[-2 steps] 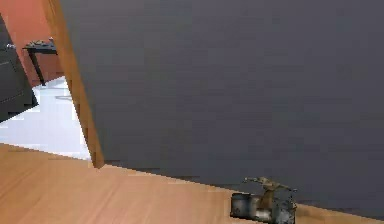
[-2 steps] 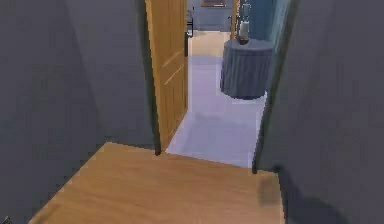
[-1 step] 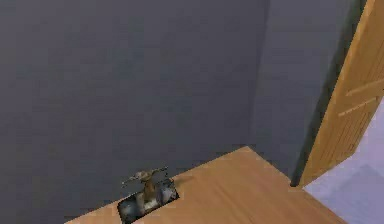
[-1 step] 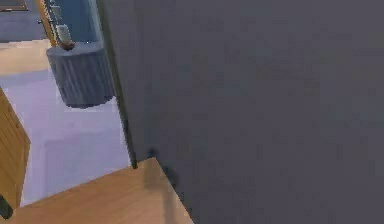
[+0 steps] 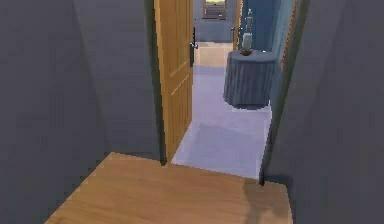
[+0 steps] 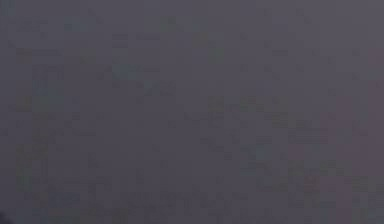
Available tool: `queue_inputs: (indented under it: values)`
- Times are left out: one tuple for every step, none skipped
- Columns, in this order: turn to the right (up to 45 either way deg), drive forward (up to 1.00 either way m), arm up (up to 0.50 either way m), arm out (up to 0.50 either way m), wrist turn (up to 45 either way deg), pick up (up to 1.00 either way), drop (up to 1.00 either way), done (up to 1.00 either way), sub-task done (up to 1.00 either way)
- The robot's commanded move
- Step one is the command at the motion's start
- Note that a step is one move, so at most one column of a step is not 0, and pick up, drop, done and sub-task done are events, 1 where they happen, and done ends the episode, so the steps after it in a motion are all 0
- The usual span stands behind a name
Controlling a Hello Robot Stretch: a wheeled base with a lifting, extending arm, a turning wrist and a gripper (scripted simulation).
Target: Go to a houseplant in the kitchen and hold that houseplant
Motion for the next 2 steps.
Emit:
queue_inputs:
  values:
    - [6.0, 0.0, 0.0, 0.0, 0.0, 0.0, 0.0, 0.0, 0.0]
    - [0.0, 1.0, 0.0, 0.0, 0.0, 0.0, 0.0, 0.0, 0.0]
